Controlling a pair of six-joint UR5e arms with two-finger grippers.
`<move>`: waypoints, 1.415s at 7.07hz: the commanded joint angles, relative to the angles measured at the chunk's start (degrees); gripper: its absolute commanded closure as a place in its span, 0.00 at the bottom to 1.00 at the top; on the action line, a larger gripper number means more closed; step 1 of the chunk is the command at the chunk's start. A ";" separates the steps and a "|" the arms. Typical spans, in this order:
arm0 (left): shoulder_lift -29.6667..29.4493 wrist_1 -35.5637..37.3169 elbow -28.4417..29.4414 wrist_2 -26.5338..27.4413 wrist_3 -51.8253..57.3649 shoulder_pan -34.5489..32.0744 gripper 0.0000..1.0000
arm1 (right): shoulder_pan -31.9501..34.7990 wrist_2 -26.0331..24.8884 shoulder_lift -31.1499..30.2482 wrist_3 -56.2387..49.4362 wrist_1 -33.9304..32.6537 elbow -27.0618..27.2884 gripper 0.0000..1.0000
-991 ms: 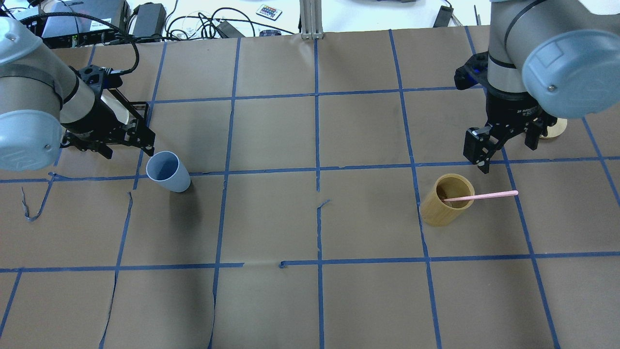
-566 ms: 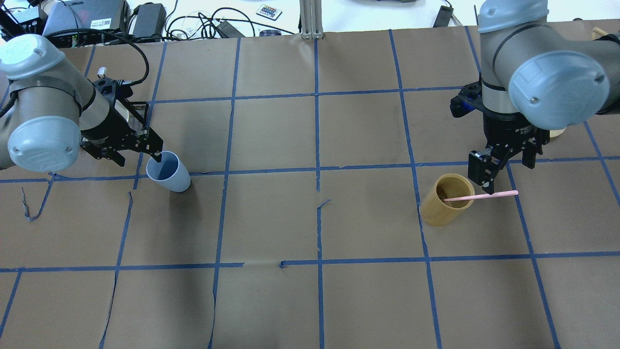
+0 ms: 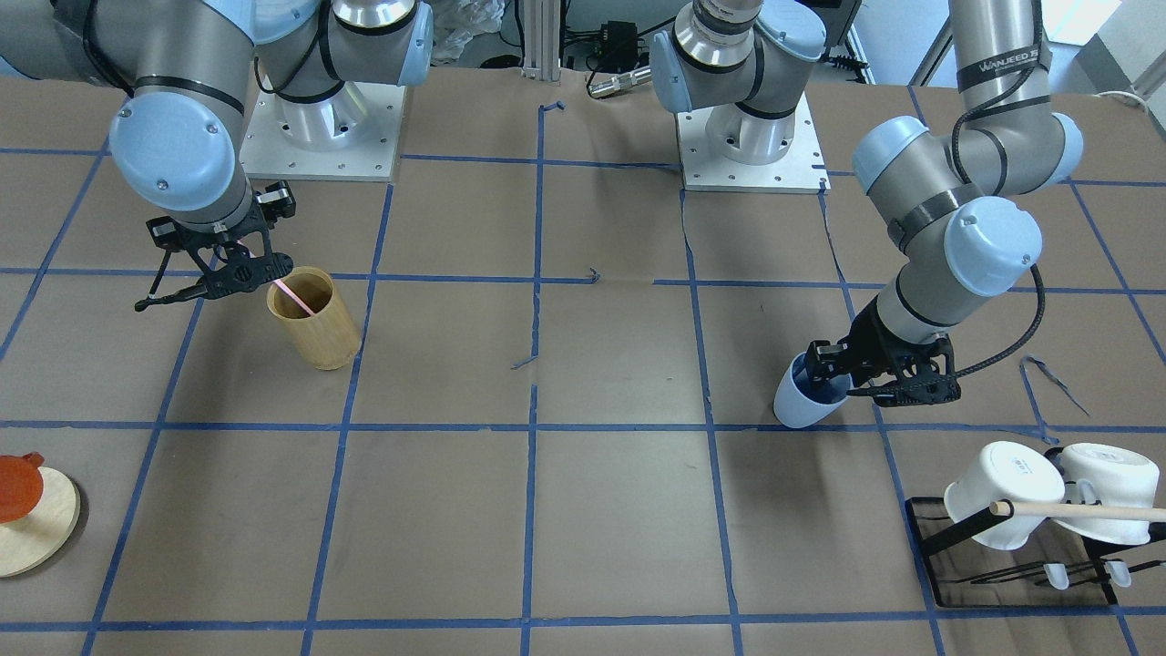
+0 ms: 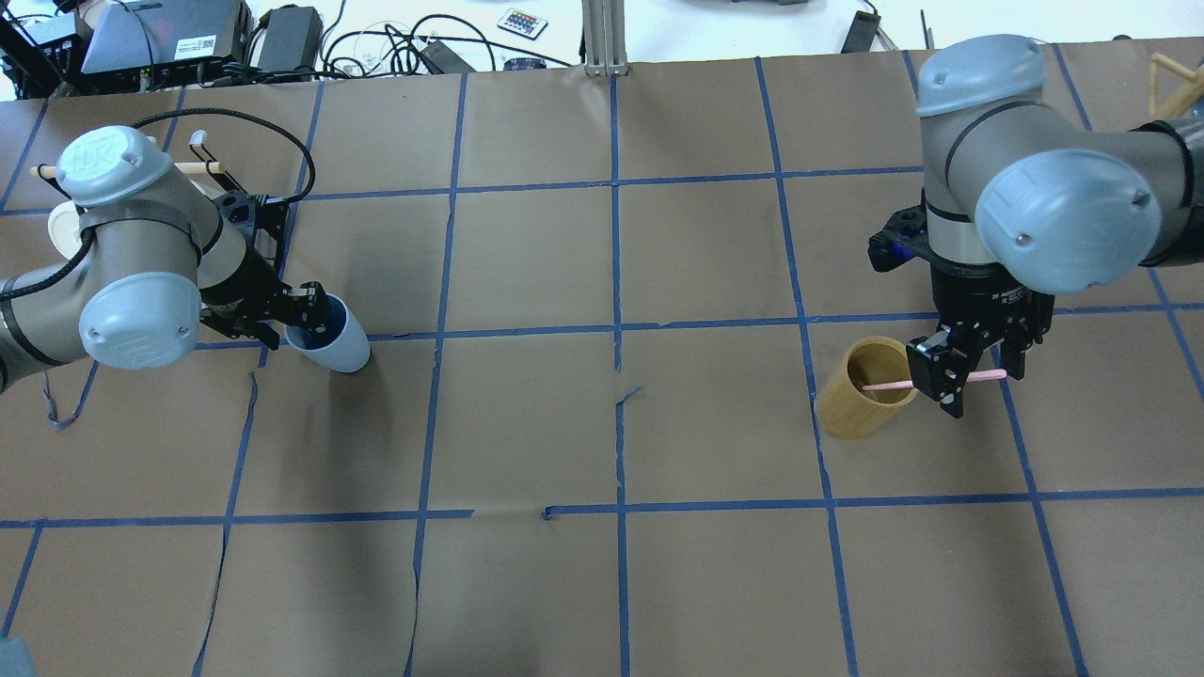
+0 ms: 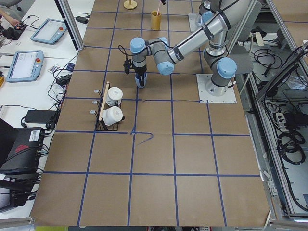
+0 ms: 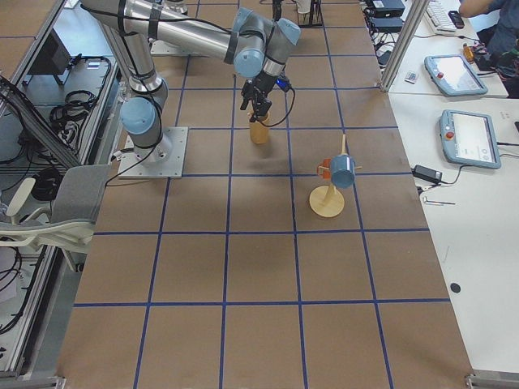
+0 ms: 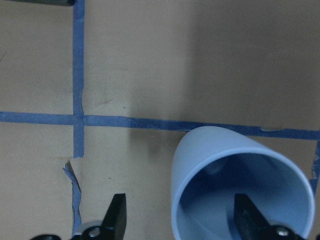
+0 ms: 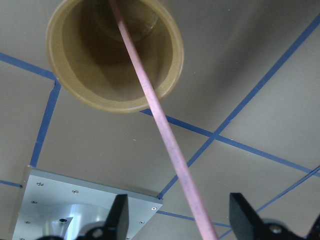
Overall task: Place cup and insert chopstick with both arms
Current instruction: 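Grasp the blue cup with the left gripper while the right grasps the pink chopstick, then carry the blue cup toward the table center with the left gripper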
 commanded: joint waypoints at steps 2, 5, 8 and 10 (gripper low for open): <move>-0.07 1.50 0.76 -0.24 -8.44 -1.56 1.00 | 0.05 0.08 -0.08 0.04 -0.73 0.22 0.49; 0.38 0.01 6.56 0.11 -23.53 -15.91 1.00 | -0.13 0.43 -0.08 0.30 -0.73 -0.13 0.61; -1.39 2.54 6.74 3.71 -34.23 -27.47 1.00 | -0.04 1.04 -0.08 0.30 -0.38 -1.09 0.67; -5.49 6.87 12.41 3.00 -41.69 -32.03 1.00 | 0.05 3.50 0.10 0.30 -0.12 -2.24 0.66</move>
